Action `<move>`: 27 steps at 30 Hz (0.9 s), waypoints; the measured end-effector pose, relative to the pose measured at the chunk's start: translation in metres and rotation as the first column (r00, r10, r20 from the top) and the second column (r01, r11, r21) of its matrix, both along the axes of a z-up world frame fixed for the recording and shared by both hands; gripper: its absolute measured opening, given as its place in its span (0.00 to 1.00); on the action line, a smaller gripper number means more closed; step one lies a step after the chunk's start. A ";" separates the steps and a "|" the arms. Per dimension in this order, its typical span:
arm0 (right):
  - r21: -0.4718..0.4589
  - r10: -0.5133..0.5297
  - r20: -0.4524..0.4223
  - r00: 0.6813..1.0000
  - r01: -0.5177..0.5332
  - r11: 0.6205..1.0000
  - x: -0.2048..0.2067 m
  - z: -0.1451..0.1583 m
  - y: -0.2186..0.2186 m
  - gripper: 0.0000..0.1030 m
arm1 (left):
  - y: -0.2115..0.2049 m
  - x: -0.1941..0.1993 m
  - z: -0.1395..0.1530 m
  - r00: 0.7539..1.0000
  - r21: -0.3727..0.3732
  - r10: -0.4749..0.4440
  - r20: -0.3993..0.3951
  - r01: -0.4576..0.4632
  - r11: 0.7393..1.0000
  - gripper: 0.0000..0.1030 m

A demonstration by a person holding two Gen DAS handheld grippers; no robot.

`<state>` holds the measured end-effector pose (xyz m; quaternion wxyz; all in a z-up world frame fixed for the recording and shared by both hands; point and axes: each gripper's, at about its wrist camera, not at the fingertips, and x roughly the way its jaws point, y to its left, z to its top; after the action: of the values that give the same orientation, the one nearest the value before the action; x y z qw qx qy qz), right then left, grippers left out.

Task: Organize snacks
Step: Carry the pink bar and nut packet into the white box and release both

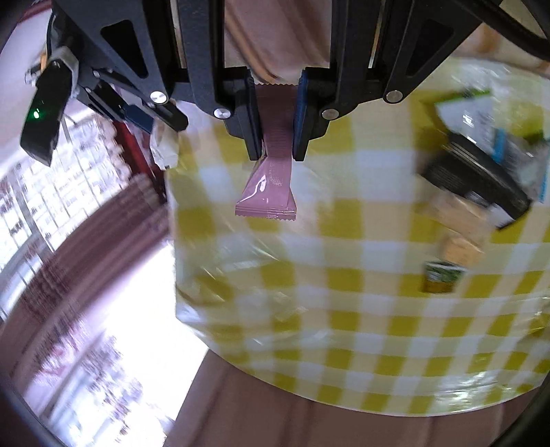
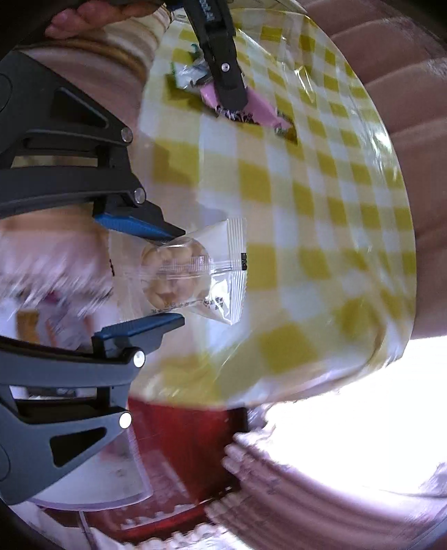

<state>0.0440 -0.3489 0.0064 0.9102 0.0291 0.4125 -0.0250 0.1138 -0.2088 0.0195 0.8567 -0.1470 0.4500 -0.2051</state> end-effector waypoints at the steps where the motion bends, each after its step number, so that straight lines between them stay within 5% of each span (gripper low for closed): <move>1: 0.001 -0.016 -0.002 1.000 0.016 1.000 -0.006 -0.001 -0.009 0.45 | -0.006 -0.003 0.000 1.000 -0.002 -0.017 -0.002 0.017 1.000 0.18; 10: 0.001 -0.174 -0.049 0.984 0.174 0.985 -0.057 -0.017 -0.086 0.45 | -0.093 -0.046 -0.004 0.969 0.007 -0.244 -0.032 0.244 0.970 0.18; 20: -0.008 -0.282 -0.068 0.957 0.283 0.959 -0.083 -0.024 -0.131 0.46 | -0.138 -0.067 -0.012 0.932 0.023 -0.356 -0.075 0.358 0.933 0.19; 27: 0.005 -0.302 -0.081 0.950 0.303 0.953 -0.084 -0.026 -0.138 0.48 | -0.145 -0.064 -0.019 0.922 0.017 -0.371 -0.107 0.375 0.927 0.37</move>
<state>-0.0399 -0.4874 -0.0199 0.8782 0.0989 0.4391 -0.1618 0.0498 -0.3539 0.0008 0.7804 -0.0532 0.5166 -0.3481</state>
